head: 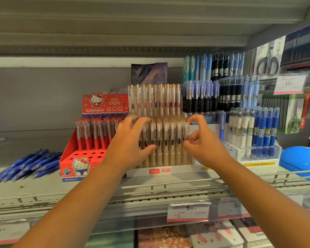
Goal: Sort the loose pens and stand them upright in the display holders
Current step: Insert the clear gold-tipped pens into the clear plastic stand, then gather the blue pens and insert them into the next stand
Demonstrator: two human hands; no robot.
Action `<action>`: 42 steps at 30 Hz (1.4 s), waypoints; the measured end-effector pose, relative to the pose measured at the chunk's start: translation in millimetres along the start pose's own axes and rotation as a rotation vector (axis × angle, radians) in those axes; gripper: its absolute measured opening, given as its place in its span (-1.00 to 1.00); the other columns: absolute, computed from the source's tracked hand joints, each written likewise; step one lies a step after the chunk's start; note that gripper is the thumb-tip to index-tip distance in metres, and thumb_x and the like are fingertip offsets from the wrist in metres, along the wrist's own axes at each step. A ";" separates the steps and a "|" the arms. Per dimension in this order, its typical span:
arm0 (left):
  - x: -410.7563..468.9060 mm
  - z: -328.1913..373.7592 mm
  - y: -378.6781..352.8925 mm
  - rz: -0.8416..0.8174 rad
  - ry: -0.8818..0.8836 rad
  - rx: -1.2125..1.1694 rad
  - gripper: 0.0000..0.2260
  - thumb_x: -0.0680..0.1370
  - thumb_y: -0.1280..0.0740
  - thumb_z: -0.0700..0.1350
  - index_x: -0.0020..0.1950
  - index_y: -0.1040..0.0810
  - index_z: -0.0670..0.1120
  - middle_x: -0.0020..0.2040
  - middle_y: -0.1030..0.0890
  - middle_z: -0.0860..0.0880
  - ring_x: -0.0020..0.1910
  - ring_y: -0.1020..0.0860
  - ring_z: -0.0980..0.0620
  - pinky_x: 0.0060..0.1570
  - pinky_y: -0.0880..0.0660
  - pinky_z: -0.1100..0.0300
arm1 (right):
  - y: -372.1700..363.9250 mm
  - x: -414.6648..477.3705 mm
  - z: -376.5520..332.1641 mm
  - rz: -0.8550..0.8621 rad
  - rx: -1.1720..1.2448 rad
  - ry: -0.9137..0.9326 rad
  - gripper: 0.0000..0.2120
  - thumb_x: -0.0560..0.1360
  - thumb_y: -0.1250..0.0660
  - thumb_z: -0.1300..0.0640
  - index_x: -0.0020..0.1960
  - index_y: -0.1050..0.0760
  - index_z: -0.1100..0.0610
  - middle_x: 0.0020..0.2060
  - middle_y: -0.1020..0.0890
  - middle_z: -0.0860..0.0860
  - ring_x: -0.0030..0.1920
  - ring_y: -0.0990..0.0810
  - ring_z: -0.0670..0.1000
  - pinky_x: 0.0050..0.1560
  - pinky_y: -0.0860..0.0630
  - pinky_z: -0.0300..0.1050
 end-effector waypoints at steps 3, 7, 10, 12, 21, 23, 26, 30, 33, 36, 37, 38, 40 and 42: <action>0.5 -0.6 0.0 0.004 -0.001 -0.021 -0.35 0.42 -0.51 0.11 0.44 -0.31 0.14 0.42 -0.28 0.11 0.41 -0.25 0.02 0.27 -0.24 0.16 | -0.6 -0.3 1.0 -0.002 -0.012 -0.017 -0.45 0.47 -0.39 0.17 0.17 -0.17 -0.32 -0.30 -0.60 -0.10 -0.31 -0.62 -0.09 -0.27 -0.63 0.01; 1.3 1.1 2.1 -0.049 0.020 -0.055 -0.31 0.42 -0.51 0.12 0.48 -0.27 0.16 0.45 -0.25 0.12 0.44 -0.21 0.03 0.35 -0.24 0.10 | -0.8 -3.7 2.7 -0.013 0.021 -0.036 -0.45 0.47 -0.38 0.12 0.23 -0.17 -0.33 -0.23 -0.59 -0.13 -0.30 -0.63 -0.08 -0.31 -0.61 -0.04; -1.7 3.5 8.3 -0.137 0.038 -0.134 -0.21 0.41 -0.52 0.15 0.53 -0.15 0.24 0.51 -0.15 0.19 0.48 -0.15 0.09 0.40 -0.18 0.07 | 8.5 -7.1 -0.3 0.048 0.130 -0.023 -0.46 0.48 -0.38 0.07 0.32 -0.20 -0.27 -0.06 -0.54 -0.10 -0.15 -0.60 -0.11 -0.23 -0.52 -0.18; -7.2 5.2 18.1 -0.137 0.064 -0.211 -0.20 0.44 -0.50 0.14 0.54 -0.09 0.28 0.50 -0.11 0.26 0.45 -0.14 0.20 0.38 -0.15 0.15 | 19.1 -10.8 -7.7 0.139 0.168 0.020 -0.47 0.48 -0.39 0.04 0.35 -0.23 -0.17 0.02 -0.51 -0.08 0.01 -0.54 -0.07 -0.07 -0.47 -0.13; -54.9 -22.0 78.7 -0.062 0.433 -0.416 -0.47 0.51 -0.46 0.02 0.38 -0.32 0.33 0.25 -0.41 0.33 0.21 -0.37 0.35 0.11 -0.35 0.23 | -17.3 -33.0 -93.1 -0.135 0.406 0.180 -0.68 0.53 -0.37 0.06 0.25 -0.40 -0.04 0.04 -0.57 -0.11 0.07 -0.54 -0.16 0.02 -0.49 -0.25; -71.8 -30.4 95.6 -0.054 0.480 -0.417 -0.54 0.52 -0.46 -0.02 0.27 -0.36 0.37 0.21 -0.45 0.33 0.20 -0.40 0.36 0.15 -0.40 0.16 | -37.4 -34.6 -108.7 -0.250 0.477 0.139 -0.69 0.54 -0.38 0.08 0.25 -0.42 -0.02 0.04 -0.59 -0.05 0.08 -0.57 -0.11 0.09 -0.52 -0.19; -97.7 -49.3 121.6 -0.034 0.558 -0.415 -0.55 0.53 -0.45 -0.05 0.36 -0.41 0.21 0.31 -0.49 0.17 0.29 -0.45 0.22 0.25 -0.44 0.12 | -71.4 -40.5 -131.5 -0.407 0.493 0.123 -0.69 0.54 -0.39 0.07 0.26 -0.45 0.00 0.06 -0.60 -0.01 0.10 -0.57 -0.07 0.08 -0.51 -0.24; -126.6 -76.8 154.5 -0.043 0.615 -0.364 -0.57 0.53 -0.44 -0.03 0.36 -0.41 0.17 0.28 -0.47 0.16 0.22 -0.46 0.26 0.04 -0.38 0.34 | -114.5 -46.0 -163.5 -0.499 0.477 0.118 -0.70 0.53 -0.40 0.04 0.24 -0.46 -0.01 0.08 -0.58 -0.04 0.11 -0.57 -0.07 0.06 -0.50 -0.24; -144.9 -109.9 180.1 -0.076 0.660 -0.284 -0.55 0.55 -0.41 -0.01 0.41 -0.39 0.09 0.36 -0.43 0.07 0.30 -0.41 0.11 0.13 -0.34 0.23 | -148.4 -47.4 -193.2 -0.535 0.467 0.119 -0.70 0.53 -0.40 0.06 0.23 -0.46 -0.02 0.09 -0.60 -0.03 0.13 -0.57 -0.06 0.09 -0.52 -0.21; -158.7 -146.8 202.9 -0.103 0.690 -0.298 -0.56 0.55 -0.41 0.00 0.40 -0.40 0.09 0.37 -0.44 0.05 0.33 -0.42 0.07 0.16 -0.35 0.16 | -185.3 -47.9 -223.7 -0.566 0.480 0.106 -0.68 0.54 -0.40 0.11 0.26 -0.46 0.03 0.12 -0.60 0.04 0.11 -0.60 -0.01 -0.12 -0.51 -0.37; -162.0 -160.0 210.4 -0.115 0.698 -0.308 -0.57 0.55 -0.41 0.00 0.39 -0.41 0.09 0.37 -0.44 0.04 0.33 -0.43 0.07 0.15 -0.36 0.17 | -198.9 -47.3 -232.9 -0.571 0.488 0.085 -0.69 0.54 -0.39 0.14 0.26 -0.45 0.04 0.14 -0.59 0.07 0.11 -0.61 0.04 -0.16 -0.54 -0.33; -164.0 -173.0 217.4 -0.129 0.701 -0.315 -0.58 0.55 -0.42 0.00 0.38 -0.42 0.09 0.37 -0.44 0.04 0.32 -0.43 0.07 0.11 -0.38 0.18 | -212.5 -45.6 -241.7 -0.575 0.486 0.063 -0.70 0.54 -0.39 0.15 0.25 -0.45 0.04 0.16 -0.58 0.09 0.11 -0.61 0.08 -0.17 -0.57 -0.25; -166.3 -198.5 227.9 -0.174 0.700 -0.304 -0.59 0.54 -0.43 -0.01 0.37 -0.43 0.08 0.37 -0.45 0.02 0.28 -0.44 0.10 0.05 -0.40 0.21 | -238.7 -40.4 -258.7 -0.573 0.431 0.048 -0.69 0.54 -0.39 0.13 0.26 -0.44 0.04 0.17 -0.56 0.09 0.08 -0.61 0.10 -0.27 -0.55 -0.23; -166.2 -223.4 235.2 -0.222 0.692 -0.258 -0.58 0.53 -0.43 0.00 0.37 -0.44 0.06 0.38 -0.46 0.01 0.27 -0.43 0.10 0.10 -0.36 0.20 | -261.1 -31.9 -273.8 -0.550 0.371 0.040 -0.66 0.54 -0.40 0.10 0.29 -0.44 0.05 0.16 -0.57 0.06 0.01 -0.60 0.06 -0.31 -0.52 -0.23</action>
Point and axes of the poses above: each hand's wrist, its own x-axis towards the middle knuckle, its own y-axis out of the back of the hand, z = x × y, the point moved 7 cm from there along x, towards the middle knuckle
